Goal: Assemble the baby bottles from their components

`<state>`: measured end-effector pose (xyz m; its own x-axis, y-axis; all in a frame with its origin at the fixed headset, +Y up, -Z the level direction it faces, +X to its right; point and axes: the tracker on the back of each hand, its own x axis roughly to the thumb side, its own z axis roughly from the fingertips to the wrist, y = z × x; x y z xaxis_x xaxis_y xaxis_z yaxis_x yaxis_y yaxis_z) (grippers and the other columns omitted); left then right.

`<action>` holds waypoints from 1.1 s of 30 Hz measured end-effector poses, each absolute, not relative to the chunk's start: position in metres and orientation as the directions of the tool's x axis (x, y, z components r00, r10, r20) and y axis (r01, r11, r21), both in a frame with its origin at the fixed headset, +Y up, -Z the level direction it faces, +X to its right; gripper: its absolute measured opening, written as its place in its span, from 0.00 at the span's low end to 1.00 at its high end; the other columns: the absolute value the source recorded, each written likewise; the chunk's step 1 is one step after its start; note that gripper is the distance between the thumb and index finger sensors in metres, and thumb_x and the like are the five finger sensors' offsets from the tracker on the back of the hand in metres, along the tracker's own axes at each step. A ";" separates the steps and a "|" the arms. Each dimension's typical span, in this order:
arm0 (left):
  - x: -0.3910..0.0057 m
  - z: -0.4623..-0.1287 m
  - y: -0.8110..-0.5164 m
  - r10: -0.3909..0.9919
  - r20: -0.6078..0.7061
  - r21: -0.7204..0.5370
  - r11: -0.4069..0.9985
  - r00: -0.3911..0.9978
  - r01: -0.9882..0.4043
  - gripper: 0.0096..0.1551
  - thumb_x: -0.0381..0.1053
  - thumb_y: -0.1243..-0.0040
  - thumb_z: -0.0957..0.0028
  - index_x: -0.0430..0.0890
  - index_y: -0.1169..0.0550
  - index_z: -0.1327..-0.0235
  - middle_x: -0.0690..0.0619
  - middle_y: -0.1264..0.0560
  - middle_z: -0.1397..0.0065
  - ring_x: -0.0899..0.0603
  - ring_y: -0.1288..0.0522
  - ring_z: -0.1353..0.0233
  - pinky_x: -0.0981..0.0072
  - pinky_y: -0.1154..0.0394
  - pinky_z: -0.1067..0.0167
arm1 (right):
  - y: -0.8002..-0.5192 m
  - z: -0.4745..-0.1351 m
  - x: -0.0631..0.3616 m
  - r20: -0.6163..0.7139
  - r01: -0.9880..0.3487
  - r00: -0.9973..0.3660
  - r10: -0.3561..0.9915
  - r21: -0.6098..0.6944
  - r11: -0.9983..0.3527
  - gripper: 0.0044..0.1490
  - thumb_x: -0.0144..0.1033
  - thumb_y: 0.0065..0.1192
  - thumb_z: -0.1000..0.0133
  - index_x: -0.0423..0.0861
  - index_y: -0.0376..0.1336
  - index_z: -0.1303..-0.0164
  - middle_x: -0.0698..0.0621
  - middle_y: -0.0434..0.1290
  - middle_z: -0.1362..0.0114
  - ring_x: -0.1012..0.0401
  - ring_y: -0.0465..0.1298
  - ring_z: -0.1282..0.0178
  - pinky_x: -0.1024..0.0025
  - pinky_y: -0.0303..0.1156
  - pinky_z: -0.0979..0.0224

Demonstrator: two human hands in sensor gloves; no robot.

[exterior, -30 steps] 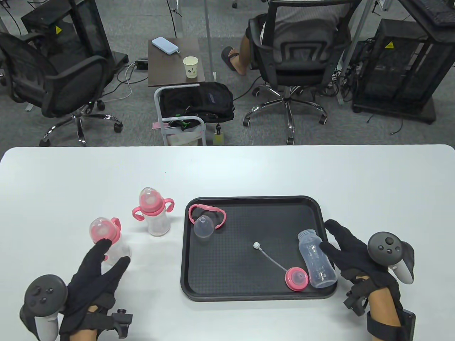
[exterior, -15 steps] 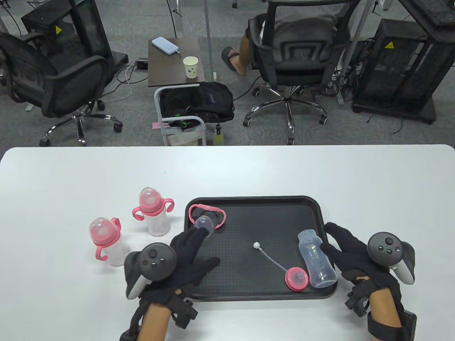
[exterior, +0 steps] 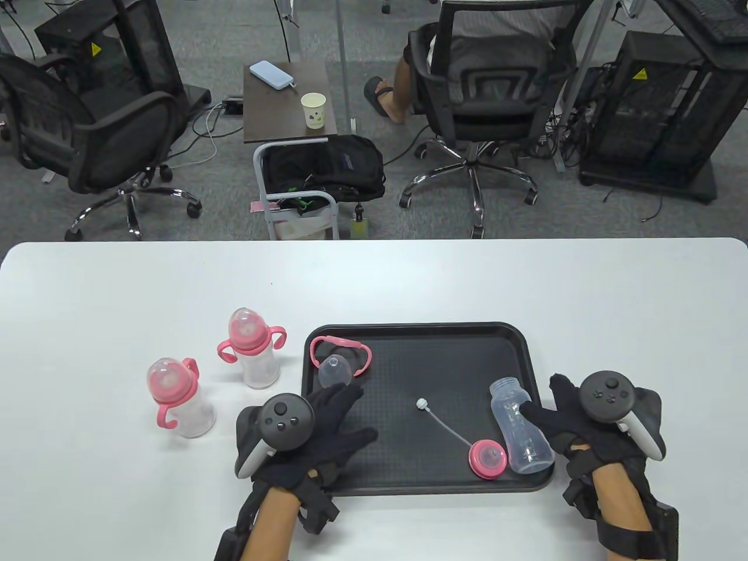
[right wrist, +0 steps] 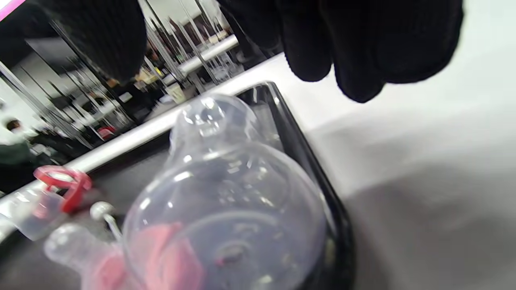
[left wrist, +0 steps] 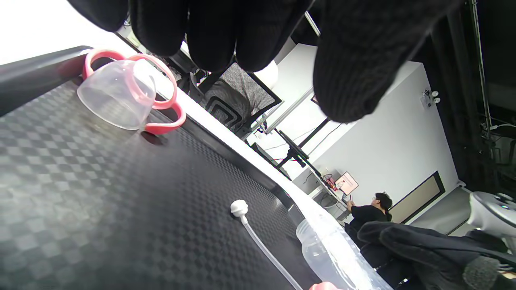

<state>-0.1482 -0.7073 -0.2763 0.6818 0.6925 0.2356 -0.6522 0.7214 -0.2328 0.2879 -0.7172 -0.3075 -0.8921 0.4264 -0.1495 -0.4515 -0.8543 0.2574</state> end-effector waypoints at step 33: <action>-0.150 -0.275 -0.726 0.745 0.159 -0.329 0.659 0.648 -0.676 0.49 0.70 0.33 0.46 0.50 0.34 0.15 0.42 0.36 0.15 0.27 0.37 0.19 0.33 0.38 0.28 | -0.730 -0.327 0.247 -0.256 -0.232 -0.955 0.147 0.344 -0.910 0.63 0.71 0.64 0.42 0.31 0.50 0.20 0.29 0.66 0.24 0.37 0.82 0.47 0.49 0.80 0.52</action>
<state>-0.1502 -0.7263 -0.2749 0.6483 0.7447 0.1587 -0.6765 0.6590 -0.3288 0.2472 -0.7300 -0.3265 -0.9555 0.1465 -0.2561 -0.2318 -0.9099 0.3440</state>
